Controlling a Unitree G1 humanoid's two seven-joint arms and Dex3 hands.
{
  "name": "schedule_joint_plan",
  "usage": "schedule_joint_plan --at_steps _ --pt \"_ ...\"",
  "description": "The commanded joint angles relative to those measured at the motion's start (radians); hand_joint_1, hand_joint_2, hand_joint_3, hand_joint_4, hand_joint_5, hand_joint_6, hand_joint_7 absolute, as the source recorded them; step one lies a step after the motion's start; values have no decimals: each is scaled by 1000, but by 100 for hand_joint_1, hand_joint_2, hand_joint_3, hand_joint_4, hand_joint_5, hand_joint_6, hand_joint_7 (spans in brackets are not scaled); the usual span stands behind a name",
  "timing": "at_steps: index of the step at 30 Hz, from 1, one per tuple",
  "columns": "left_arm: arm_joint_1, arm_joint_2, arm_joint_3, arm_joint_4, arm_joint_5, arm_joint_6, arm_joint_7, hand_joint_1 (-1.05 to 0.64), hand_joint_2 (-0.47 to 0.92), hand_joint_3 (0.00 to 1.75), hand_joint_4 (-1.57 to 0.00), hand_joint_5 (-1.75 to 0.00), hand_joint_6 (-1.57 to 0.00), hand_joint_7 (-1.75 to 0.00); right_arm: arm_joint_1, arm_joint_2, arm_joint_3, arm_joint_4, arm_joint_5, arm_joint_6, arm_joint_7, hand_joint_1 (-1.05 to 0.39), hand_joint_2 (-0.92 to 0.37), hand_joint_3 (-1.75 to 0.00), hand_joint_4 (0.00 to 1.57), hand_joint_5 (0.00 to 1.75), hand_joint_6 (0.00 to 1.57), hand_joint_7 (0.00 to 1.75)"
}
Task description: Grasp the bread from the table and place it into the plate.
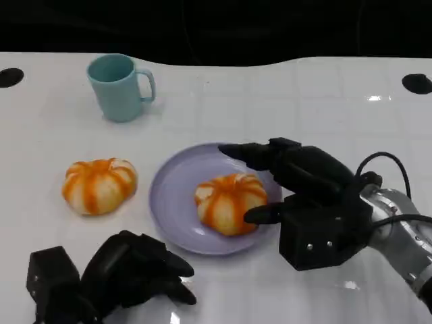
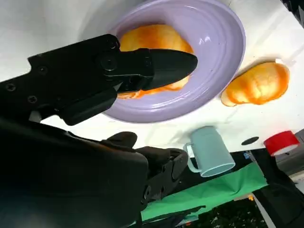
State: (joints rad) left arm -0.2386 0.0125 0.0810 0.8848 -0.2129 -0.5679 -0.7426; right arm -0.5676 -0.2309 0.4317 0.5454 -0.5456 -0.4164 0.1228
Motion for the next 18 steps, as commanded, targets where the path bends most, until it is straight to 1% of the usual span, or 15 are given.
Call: schedule_joint_plan --at_steps 1,3,4,5,7,10,11,12,13,14,15,17,18 --pt "2 11 5 -3 -3 10 8 -105 81 0 -156 -22 -154 -1 115 -43 -65 -69 69 -112 -57 -73 -92 -27 27 62 39 16" --pt "1 11 5 -3 -3 11 7 -105 80 0 -156 -22 -154 -1 139 -45 -81 -79 82 -138 -64 -72 -92 -25 29 62 41 16" --pt "1 11 5 -2 -3 11 6 -105 80 0 -156 -22 -154 -1 155 -47 -91 -87 91 -153 -69 -67 -92 -24 38 67 49 20" --pt "0 12 4 -2 -1 9 8 -105 80 0 -156 -22 -154 -1 179 -52 -103 -101 101 -168 -76 -66 -92 -23 40 69 52 21" --pt "0 13 3 -2 2 7 11 -105 80 0 -156 -22 -154 -1 203 -56 -117 -117 107 -182 -79 -63 -92 -23 49 83 59 25" --pt "0 13 3 -2 3 7 12 -105 81 0 -156 -22 -154 -1 211 -55 -123 -124 106 -185 -77 -62 -92 -23 51 88 61 26" --pt "-1 12 3 1 3 2 11 -105 81 0 -156 -22 -154 -1 247 -65 -140 -150 123 -198 -82 -62 -92 -23 50 88 61 26" --pt "-1 12 3 3 3 -2 10 -105 81 0 -156 -22 -154 -1 275 -71 -153 -172 135 -207 -84 -60 -92 -24 56 113 66 45" --pt "-2 12 4 5 3 -5 9 -105 81 0 -156 -22 -154 0 295 -75 -163 -188 143 -213 -84 -59 -92 -24 57 132 60 72" --pt "-2 12 4 6 3 -6 9 -105 81 0 -156 -22 -154 0 307 -77 -169 -198 148 -215 -83 -58 -92 -24 58 138 58 82" --pt "-3 12 4 6 3 -7 9 -105 81 0 -156 -22 -154 0 309 -76 -172 -201 148 -214 -80 -58 -92 -25 58 142 57 87" --pt "-3 12 4 7 3 -7 9 -105 81 0 -156 -22 -154 0 313 -73 -177 -206 146 -213 -75 -58 -92 -25 58 145 55 92" --pt "-3 12 4 7 0 -4 5 -105 81 0 -156 -22 -154 0 345 -80 -190 -223 157 -224 -79 -58 -92 -25 58 145 55 93"
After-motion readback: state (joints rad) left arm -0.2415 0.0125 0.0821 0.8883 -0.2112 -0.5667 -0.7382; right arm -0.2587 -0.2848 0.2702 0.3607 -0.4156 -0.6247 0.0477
